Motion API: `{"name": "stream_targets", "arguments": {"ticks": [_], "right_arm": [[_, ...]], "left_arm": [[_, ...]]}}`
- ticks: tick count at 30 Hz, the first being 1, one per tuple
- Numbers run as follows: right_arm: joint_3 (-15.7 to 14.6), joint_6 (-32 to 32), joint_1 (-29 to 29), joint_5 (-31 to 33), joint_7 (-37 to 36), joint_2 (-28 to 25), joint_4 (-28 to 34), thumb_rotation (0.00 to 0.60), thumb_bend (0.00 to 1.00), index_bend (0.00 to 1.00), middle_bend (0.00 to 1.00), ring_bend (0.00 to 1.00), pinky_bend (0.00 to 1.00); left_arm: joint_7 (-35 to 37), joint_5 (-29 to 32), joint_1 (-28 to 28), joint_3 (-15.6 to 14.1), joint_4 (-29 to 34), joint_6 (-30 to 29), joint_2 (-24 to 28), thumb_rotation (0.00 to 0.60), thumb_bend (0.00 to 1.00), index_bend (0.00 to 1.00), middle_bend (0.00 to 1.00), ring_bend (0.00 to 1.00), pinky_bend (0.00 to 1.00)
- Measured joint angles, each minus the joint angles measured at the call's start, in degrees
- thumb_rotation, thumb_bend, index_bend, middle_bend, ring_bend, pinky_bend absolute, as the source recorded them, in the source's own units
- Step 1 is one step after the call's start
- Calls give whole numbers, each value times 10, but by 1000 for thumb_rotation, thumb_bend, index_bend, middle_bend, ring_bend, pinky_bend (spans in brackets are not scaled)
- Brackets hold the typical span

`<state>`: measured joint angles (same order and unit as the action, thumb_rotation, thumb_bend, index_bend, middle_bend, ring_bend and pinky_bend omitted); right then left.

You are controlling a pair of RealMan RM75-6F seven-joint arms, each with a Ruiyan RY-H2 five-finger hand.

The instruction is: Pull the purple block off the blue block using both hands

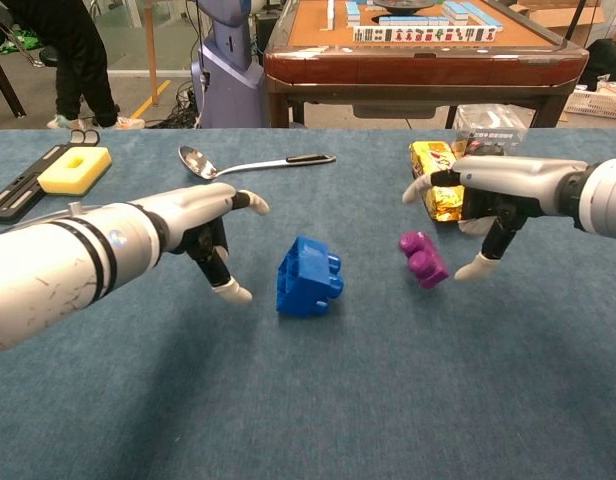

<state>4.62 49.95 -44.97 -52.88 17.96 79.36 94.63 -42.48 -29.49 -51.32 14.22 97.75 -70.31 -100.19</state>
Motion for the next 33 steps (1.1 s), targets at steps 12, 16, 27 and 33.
{"name": "stream_targets", "arguments": {"ticks": [12, 16, 27, 33], "right_arm": [[-2, 50, 34, -25, -2, -77, 72, 600, 0, 18, 687, 675, 884], [-10, 79, 59, -54, -4, -127, 107, 600, 0, 88, 537, 538, 741], [-39, 178, 157, -185, -79, -232, 144, 600, 0, 135, 360, 333, 469], [-66, 234, 216, -258, -102, -250, 122, 600, 0, 140, 351, 304, 440]], "left_arm": [[17, -41, 41, -16, 56, -43, 63, 600, 0, 15, 875, 785, 991], [42, -71, 66, -26, 80, -55, 102, 600, 0, 15, 632, 644, 939], [168, -247, 163, -75, 84, -104, 198, 600, 0, 104, 383, 416, 641], [257, -335, 216, -94, 68, -129, 281, 600, 0, 141, 375, 380, 584]]}}
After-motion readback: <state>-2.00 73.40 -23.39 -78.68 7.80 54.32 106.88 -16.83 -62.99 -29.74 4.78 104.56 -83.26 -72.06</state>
